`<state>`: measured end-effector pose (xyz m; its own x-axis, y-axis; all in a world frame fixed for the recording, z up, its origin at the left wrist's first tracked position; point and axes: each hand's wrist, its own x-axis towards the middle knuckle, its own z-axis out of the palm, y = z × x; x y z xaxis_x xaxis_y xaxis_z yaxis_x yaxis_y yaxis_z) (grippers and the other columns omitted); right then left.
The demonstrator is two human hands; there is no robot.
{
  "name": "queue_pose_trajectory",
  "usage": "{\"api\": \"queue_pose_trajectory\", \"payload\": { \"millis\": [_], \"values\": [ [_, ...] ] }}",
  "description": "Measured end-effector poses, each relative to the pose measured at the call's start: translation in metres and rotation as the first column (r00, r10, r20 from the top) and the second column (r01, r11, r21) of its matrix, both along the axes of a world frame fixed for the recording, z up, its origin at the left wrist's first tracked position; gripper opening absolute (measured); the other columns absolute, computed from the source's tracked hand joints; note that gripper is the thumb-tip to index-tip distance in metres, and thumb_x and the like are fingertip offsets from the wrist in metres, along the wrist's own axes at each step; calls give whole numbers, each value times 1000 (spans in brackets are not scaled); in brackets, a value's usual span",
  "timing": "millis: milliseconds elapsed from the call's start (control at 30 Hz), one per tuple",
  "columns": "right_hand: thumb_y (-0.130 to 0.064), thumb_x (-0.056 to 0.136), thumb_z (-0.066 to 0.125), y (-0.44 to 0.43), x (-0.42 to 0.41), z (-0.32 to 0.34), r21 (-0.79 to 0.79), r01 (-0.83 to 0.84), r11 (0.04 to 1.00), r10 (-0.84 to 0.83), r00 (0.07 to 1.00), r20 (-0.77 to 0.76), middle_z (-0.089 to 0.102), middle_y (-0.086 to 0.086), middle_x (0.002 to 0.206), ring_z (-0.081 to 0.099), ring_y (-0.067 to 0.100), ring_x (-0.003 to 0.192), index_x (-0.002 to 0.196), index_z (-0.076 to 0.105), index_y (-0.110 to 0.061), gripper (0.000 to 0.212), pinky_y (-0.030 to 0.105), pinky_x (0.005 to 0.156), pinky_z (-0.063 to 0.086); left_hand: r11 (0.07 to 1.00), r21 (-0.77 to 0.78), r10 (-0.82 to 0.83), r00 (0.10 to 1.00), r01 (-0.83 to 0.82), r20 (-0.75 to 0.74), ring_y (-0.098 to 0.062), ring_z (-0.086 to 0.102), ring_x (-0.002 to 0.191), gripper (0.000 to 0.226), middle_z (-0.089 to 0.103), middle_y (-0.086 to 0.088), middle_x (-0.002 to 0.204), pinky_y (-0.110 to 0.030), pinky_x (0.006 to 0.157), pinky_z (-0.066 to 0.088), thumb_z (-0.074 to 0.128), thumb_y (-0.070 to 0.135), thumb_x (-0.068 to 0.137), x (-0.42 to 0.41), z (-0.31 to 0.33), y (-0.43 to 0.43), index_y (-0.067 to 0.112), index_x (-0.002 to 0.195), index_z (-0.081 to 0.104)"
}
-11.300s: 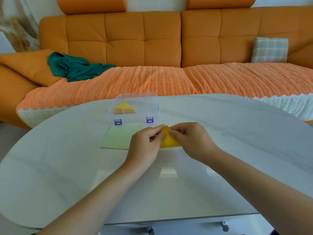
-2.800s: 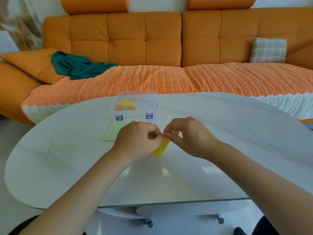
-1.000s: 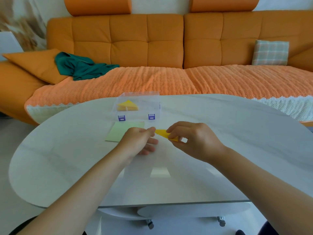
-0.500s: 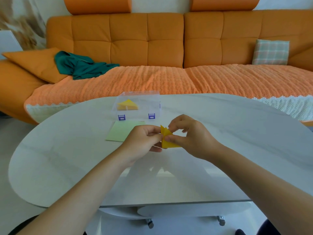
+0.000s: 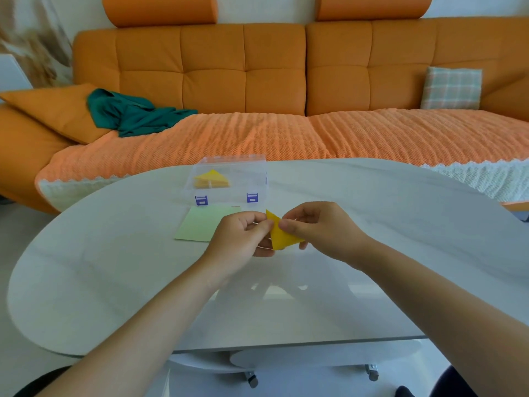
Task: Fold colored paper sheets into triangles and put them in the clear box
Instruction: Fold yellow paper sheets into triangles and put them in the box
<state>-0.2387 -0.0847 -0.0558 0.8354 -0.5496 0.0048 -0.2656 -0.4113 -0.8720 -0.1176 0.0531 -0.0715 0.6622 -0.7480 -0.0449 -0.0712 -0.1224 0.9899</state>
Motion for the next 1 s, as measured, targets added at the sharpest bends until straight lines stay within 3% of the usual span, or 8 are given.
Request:
{"api": "queue_pose_trajectory", "payload": {
  "millis": [100,300,367,467,733,1000],
  "values": [
    [-35,87,75,-3,0,1,27,15,1000,-15,1000,-15,72,-4,69,63,8,64,82,78,-22,15,20,59,48,1000,6,-13,1000,13,17,-24,75,78,15,76,-15,89,-34,68,62,59,12,99,0,-1,-1,5,101,72],
    [-33,83,80,-7,0,2,31,31,999,-31,999,-15,73,1,77,58,8,69,76,78,-23,12,21,59,46,999,-9,-40,990,41,134,-19,74,75,14,75,-6,84,-34,68,62,62,8,96,1,3,1,12,105,72],
    [-32,83,80,-9,-1,4,28,15,999,-14,999,-36,71,-4,73,55,5,68,77,78,-24,11,18,58,43,996,-37,-65,973,75,221,-20,73,75,29,74,-2,83,-33,67,62,64,1,93,5,4,3,20,116,69],
    [-34,84,78,-14,-4,7,23,-43,999,45,993,-105,67,-9,75,53,4,70,82,78,-24,10,15,57,40,990,-46,-113,944,133,309,-19,71,70,40,71,0,77,-28,65,60,69,-4,88,11,5,6,29,110,71],
    [-36,90,72,-24,-8,6,63,-201,978,210,945,-250,68,-9,81,55,6,76,87,77,-26,11,21,68,45,983,68,-186,938,173,291,-22,74,66,22,75,-5,71,-29,68,61,79,3,81,10,5,8,24,86,79],
    [-33,89,73,-24,-2,2,12,-231,973,221,911,-347,62,-14,73,49,4,68,85,77,-27,8,14,53,37,954,201,-274,921,224,276,-17,72,65,15,75,-6,73,-24,66,57,83,7,78,16,0,8,16,90,81]
  ]
}}
